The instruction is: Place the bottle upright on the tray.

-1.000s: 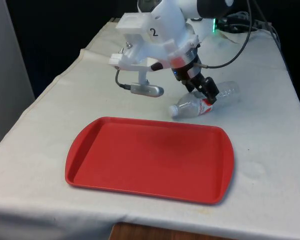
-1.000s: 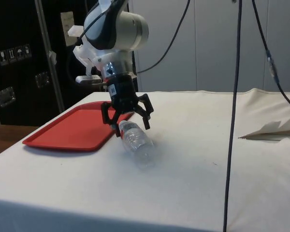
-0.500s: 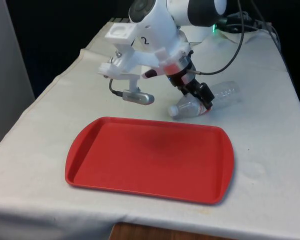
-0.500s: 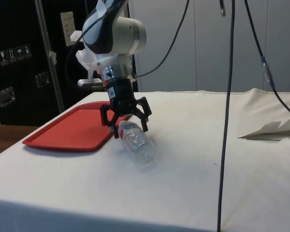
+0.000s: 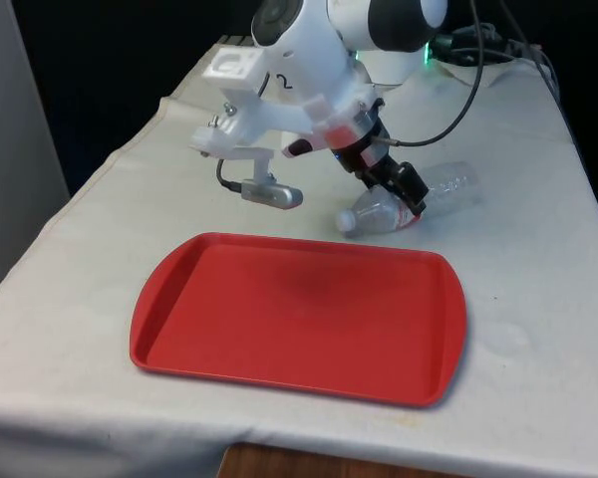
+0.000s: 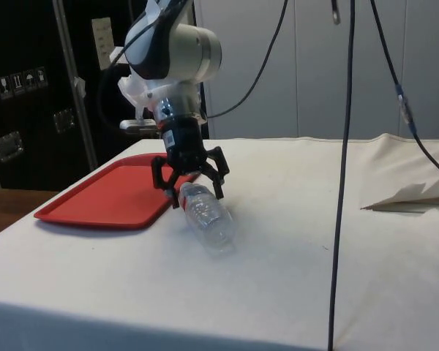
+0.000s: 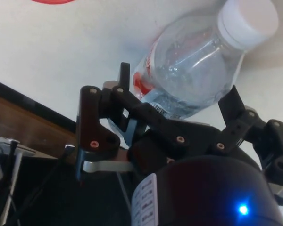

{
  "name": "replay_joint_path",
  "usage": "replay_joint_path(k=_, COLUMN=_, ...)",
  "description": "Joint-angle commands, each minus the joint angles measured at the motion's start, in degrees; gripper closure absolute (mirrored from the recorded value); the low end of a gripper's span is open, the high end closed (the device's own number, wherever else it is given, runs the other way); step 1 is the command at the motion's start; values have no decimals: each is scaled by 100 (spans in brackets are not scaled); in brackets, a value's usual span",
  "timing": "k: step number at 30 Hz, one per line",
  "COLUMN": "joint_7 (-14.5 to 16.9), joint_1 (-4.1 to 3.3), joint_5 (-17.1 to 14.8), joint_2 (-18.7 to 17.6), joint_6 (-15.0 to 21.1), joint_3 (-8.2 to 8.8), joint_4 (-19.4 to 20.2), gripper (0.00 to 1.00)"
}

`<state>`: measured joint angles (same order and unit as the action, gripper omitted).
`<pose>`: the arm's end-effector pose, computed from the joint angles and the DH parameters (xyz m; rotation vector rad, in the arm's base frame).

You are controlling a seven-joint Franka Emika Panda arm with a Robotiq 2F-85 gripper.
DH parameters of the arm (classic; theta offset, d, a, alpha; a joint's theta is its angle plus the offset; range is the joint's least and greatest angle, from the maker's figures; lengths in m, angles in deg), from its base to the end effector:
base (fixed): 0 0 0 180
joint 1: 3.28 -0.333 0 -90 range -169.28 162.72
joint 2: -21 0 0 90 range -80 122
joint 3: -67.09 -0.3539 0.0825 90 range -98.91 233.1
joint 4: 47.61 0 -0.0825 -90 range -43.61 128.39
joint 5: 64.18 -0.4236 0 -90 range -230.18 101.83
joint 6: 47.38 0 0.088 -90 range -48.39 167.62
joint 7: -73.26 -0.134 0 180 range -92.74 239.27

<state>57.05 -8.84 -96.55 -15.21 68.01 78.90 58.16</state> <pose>0.6324 -0.0231 0.1381 -2.6018 1.0100 0.6395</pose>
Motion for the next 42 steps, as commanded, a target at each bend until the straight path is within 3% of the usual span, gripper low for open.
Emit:
replay_joint_path(k=1, joint_7=57, joint_1=57, joint_5=-69, joint_2=-40, joint_6=-80, joint_3=-40, joint_4=-57, gripper=0)
replay_joint_path(k=8, joint_7=269, joint_1=92, joint_5=-315, joint_2=-132, joint_6=-206, joint_3=-17, joint_4=-132, gripper=0)
replay_joint_path(k=9, joint_7=229, joint_1=40, joint_5=-252, joint_2=-86, joint_6=-138, joint_3=23, joint_4=-80, gripper=0)
replay_joint_path(k=10, joint_7=304, joint_1=97, joint_5=-355, joint_2=-149, joint_6=-229, joint_3=-17, joint_4=-143, gripper=0)
replay_joint_path(k=12, joint_7=367, joint_1=86, joint_5=-430, joint_2=-178, joint_6=-258, joint_3=6, joint_4=-166, gripper=0)
replay_joint_path(k=18, joint_7=367, joint_1=57, joint_5=-413, joint_2=-172, joint_6=-218, joint_3=29, joint_4=-143, gripper=0)
replay_joint_path(k=42, joint_7=390, joint_1=74, joint_5=-447, joint_2=-189, joint_6=-235, joint_3=11, joint_4=-160, gripper=0)
